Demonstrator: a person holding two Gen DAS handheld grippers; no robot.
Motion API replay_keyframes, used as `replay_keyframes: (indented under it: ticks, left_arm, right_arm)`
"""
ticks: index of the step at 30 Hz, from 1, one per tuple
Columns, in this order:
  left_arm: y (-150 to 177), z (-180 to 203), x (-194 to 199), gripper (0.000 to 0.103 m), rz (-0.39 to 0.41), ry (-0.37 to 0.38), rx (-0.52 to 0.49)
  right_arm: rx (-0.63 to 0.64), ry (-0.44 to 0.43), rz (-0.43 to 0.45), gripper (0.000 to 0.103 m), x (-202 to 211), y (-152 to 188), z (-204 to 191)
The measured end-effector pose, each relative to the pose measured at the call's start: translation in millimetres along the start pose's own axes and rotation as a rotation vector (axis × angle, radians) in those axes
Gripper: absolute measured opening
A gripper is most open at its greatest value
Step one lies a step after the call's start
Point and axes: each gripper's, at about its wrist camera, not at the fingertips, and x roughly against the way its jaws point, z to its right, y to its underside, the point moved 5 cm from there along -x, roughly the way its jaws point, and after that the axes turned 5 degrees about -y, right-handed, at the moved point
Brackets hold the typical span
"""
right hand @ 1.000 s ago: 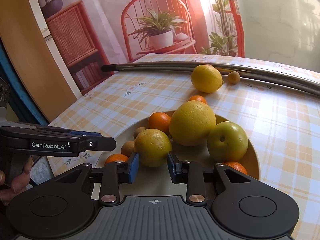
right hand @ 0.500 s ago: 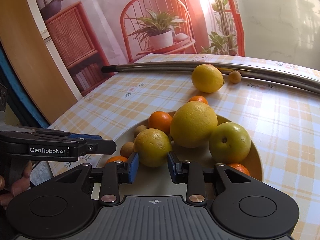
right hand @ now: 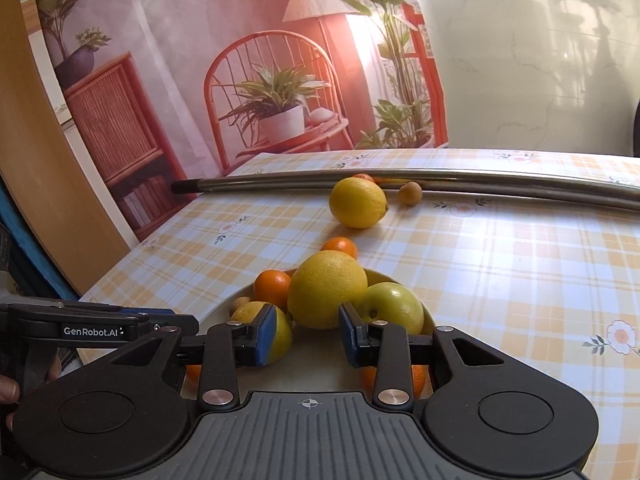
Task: Organize fruits
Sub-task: 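Lift both open tools away from the plate toward the fruits by the pole, then grasp a tangerine with the right tool while the left tool grasps a yellow lemon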
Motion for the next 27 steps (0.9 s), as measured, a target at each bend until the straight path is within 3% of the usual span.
replay_keyframes:
  ticks: [7, 14, 27]
  left_arm:
    - [-30, -1, 8, 0.038, 0.08, -0.016, -0.008]
    - [-66, -2, 15, 0.038, 0.152, -0.009, -0.019]
    - [-111, -9, 11, 0.038, 0.195, -0.02, -0.044]
  right_arm:
    - [-0.006, 0.093, 0.082, 0.033, 21, -27, 31]
    - [-0.003, 0.139, 0.104, 0.033, 24, -45, 53]
    - [0.091, 0.098, -0.052, 0.033, -39, -73, 41]
